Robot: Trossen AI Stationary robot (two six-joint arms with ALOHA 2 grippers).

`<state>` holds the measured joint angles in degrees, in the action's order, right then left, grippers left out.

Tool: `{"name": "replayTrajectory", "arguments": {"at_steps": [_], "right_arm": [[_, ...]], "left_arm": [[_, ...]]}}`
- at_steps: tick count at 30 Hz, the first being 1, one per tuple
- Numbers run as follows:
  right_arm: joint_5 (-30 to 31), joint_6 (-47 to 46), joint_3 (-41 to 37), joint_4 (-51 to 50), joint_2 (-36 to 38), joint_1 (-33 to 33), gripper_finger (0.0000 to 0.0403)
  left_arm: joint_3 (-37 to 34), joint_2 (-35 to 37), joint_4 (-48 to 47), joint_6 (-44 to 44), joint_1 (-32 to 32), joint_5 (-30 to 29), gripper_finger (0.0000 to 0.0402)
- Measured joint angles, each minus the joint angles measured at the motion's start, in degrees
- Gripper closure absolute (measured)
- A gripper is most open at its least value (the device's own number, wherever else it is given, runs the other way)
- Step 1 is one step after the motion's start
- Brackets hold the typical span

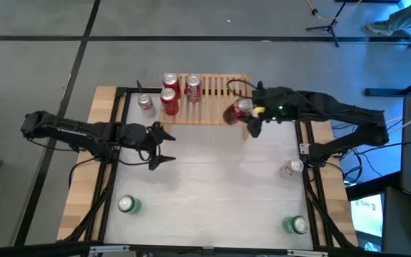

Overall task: Place canned beverage on shelf
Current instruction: Put the red and white soda can on the shelf aligned with the other red and white soda can

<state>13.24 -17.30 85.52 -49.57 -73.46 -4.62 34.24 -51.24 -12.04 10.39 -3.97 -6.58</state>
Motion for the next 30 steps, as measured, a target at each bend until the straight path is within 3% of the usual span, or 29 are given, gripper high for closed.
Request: {"name": "replayTrajectory", "arguments": {"at_steps": [5, 18, 25, 30], "right_arm": [[-1.2, 3.4, 3.9, 3.9, -5.6, 1.1, 0.0159], [1.3, 5.8, 28.1, -5.4, -25.9, -0.9, 0.0208], [1.6, 6.0, 30.0, -5.7, -30.0, -2.2, 0.0285], [1.1, 6.1, 30.0, -7.3, -30.3, -1.7, 0.0302]], "left_arm": [[-0.3, -0.1, 5.5, 3.3, -4.3, -9.1, 0.0017], [-5.7, -0.3, 5.0, 10.1, -10.3, -15.0, 0.0017], [-5.8, -0.3, 5.1, 10.3, -12.4, -15.1, 0.0017], [-5.8, -0.3, 5.3, 10.2, -13.0, -15.4, 0.0017]]}}
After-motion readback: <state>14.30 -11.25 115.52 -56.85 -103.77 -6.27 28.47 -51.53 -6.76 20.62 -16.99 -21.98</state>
